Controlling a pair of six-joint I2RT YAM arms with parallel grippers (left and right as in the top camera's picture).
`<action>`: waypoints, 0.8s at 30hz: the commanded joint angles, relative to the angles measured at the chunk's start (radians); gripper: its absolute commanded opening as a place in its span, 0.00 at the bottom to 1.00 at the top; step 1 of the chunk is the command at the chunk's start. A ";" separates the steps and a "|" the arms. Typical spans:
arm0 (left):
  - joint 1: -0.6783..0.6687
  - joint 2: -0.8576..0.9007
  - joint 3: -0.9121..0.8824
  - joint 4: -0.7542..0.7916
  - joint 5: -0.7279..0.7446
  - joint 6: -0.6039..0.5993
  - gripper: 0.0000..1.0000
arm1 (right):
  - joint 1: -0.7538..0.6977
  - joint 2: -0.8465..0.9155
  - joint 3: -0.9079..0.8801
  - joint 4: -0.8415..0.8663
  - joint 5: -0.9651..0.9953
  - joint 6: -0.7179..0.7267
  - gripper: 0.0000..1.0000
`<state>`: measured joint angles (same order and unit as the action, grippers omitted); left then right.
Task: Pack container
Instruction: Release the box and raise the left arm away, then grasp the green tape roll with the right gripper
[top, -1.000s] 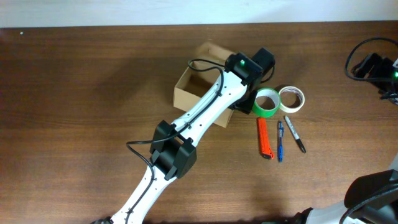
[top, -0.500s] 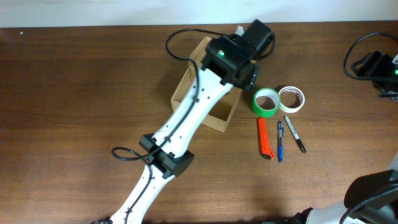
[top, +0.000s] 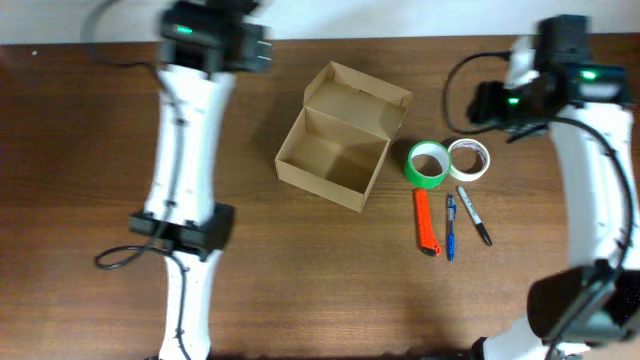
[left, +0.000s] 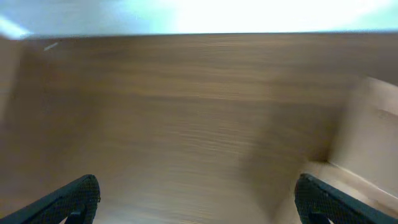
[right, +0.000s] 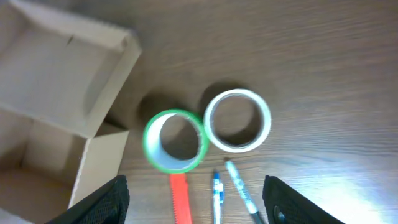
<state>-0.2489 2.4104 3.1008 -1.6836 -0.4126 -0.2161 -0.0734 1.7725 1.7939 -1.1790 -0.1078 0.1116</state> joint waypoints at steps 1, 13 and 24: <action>0.125 -0.028 0.008 -0.003 -0.029 0.024 1.00 | 0.041 0.092 0.013 -0.016 0.061 0.029 0.66; 0.388 -0.028 0.008 -0.003 -0.018 0.024 1.00 | 0.047 0.355 0.014 -0.051 0.052 0.089 0.45; 0.411 -0.028 0.008 -0.003 -0.018 0.024 1.00 | 0.049 0.443 0.009 -0.044 0.052 0.095 0.41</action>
<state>0.1593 2.4104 3.1004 -1.6840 -0.4267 -0.2016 -0.0280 2.1818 1.7969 -1.2263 -0.0677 0.1879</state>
